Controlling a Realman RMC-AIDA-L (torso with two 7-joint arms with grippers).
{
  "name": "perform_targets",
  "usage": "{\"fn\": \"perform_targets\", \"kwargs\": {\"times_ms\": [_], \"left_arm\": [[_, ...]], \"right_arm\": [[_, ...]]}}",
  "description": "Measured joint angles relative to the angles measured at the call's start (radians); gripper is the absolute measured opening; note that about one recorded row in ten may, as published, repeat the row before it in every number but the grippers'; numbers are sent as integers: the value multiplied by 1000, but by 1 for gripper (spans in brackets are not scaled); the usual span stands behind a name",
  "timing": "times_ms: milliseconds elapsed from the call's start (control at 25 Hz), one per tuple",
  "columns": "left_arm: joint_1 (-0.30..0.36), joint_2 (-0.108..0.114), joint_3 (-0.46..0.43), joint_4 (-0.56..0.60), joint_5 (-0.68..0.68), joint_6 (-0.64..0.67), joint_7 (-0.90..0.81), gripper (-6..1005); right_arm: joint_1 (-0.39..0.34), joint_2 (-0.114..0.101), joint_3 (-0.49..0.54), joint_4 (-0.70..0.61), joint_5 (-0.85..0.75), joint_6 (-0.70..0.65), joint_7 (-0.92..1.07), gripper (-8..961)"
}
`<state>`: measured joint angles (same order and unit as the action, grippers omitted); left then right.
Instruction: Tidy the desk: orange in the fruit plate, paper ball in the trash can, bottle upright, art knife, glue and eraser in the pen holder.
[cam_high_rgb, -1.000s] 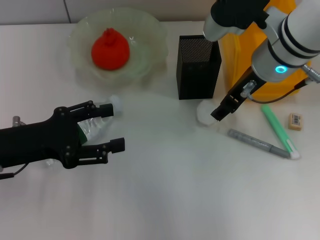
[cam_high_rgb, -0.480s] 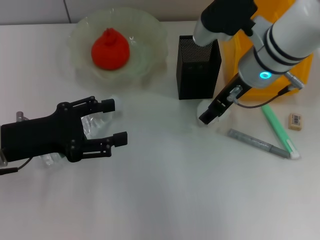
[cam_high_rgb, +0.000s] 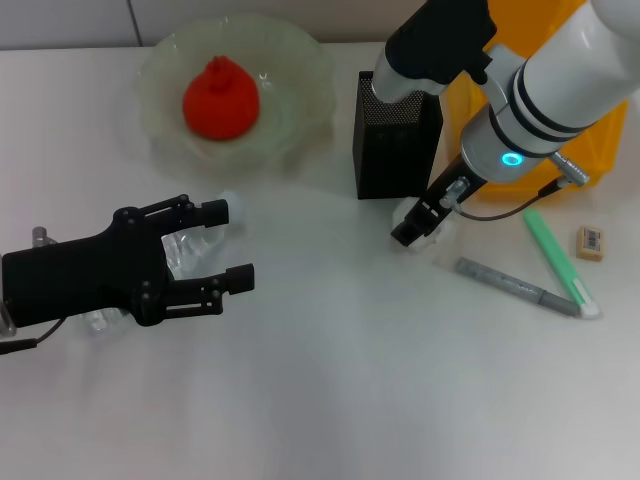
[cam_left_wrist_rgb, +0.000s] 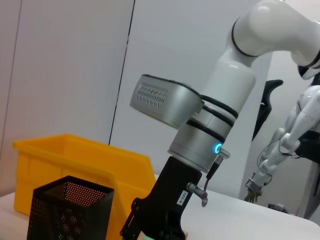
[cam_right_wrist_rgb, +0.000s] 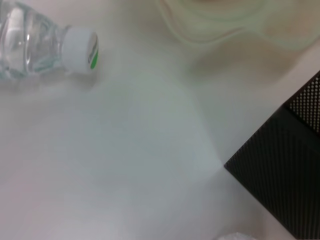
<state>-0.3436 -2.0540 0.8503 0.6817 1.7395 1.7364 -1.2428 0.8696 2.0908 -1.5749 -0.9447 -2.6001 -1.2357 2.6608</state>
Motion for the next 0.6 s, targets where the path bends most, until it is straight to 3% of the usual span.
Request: {"fn": "perform_targets", "kwargs": {"times_ms": [120,320,480,600], "left_arm": [[0,0,0,-7,0,-4,0,848],[0,1,3,-13,0,-9,0,844],[1,1,0,-15,0,-8,0,842],[3,2,-1,-18,0,-7,0,839]], "right_arm": [[-6,0,2,-17,1,-5,1,675],[-42,-5,5,-121,2,-94,3,522],[-95,-7,50,-303,-3,-294,3,481],[-152,-9,133,-525,-29,-495,18,473]]}}
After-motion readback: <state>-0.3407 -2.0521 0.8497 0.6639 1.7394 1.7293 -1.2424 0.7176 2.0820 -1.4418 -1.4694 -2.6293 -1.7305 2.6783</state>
